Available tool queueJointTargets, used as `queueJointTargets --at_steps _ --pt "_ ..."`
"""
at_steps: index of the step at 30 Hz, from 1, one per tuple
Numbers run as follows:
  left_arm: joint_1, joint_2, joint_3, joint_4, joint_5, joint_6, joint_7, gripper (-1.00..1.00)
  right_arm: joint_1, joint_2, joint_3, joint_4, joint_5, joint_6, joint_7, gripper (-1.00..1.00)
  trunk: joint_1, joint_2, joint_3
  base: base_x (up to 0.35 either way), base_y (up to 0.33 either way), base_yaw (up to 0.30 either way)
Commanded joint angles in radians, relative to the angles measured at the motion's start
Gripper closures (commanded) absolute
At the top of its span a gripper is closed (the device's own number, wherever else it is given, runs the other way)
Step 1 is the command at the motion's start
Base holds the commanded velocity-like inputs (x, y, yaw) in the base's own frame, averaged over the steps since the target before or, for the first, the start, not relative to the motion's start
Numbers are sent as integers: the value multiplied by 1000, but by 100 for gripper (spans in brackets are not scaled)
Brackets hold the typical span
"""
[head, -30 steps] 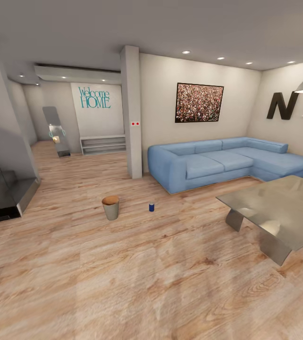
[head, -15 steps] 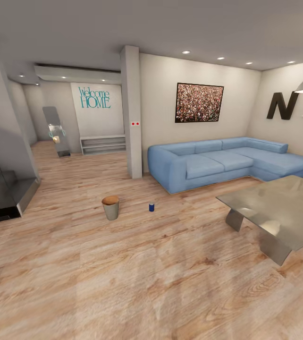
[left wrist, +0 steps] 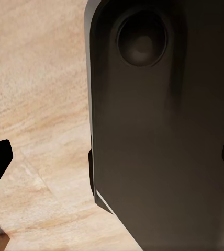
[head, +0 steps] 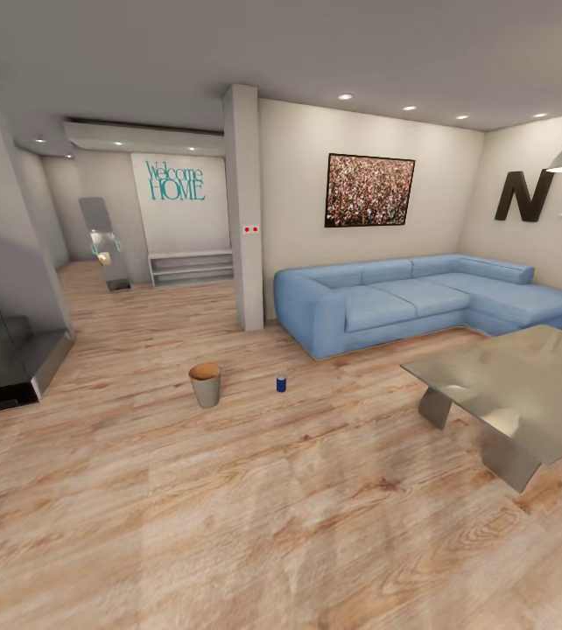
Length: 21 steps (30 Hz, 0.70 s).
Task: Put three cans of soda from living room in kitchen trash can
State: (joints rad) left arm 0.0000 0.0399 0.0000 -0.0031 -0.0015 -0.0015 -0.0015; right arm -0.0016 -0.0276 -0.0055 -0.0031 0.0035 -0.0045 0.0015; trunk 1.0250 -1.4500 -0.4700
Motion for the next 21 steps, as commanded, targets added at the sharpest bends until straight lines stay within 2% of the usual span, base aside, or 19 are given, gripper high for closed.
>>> queueJointTargets --at_steps 1,21 --pt "0 0 0 0 0 0 0 -100 0 0 0 0 0 0 0 -100 0 0 0 0 0 0" --pt "0 0 0 0 0 0 0 -100 0 0 -1 0 0 0 0 -100 0 0 0 0 0 0"
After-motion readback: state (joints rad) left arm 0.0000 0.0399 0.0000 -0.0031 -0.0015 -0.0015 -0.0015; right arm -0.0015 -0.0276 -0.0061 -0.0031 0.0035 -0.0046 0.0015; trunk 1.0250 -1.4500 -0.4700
